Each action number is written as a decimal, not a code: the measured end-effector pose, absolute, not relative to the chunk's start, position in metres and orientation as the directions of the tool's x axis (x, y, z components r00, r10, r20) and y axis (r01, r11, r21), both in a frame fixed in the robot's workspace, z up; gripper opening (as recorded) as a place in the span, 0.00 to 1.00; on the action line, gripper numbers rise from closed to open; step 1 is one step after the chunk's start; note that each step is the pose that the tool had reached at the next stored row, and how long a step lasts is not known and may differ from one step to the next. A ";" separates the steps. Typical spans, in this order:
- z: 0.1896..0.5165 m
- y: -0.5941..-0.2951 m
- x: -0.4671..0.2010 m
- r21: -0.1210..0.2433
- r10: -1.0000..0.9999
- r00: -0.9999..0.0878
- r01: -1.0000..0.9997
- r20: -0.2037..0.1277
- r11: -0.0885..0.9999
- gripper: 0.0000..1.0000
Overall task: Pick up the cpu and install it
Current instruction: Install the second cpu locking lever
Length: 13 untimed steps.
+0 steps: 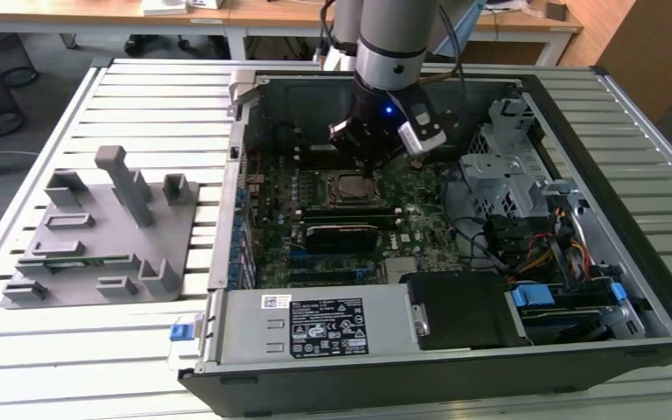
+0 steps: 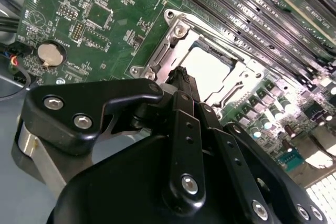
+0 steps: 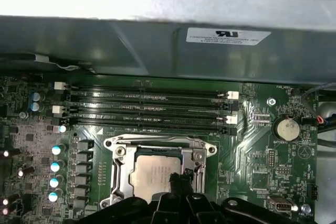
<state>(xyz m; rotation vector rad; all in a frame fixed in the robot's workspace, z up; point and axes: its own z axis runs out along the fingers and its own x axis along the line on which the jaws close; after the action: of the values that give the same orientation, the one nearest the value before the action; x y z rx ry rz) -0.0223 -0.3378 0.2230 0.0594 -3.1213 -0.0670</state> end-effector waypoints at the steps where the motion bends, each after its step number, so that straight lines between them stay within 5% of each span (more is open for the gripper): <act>1: 0.225 -0.338 -0.022 0.043 -0.038 -0.999 -0.038 0.018 0.998 0.11; 13: 0.230 -0.342 -0.022 0.043 -0.038 -0.999 -0.038 0.018 0.998 0.11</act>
<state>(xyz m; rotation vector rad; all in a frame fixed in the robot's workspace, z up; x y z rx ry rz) -0.0224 -0.3416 0.2302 0.0594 -3.1212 -0.0663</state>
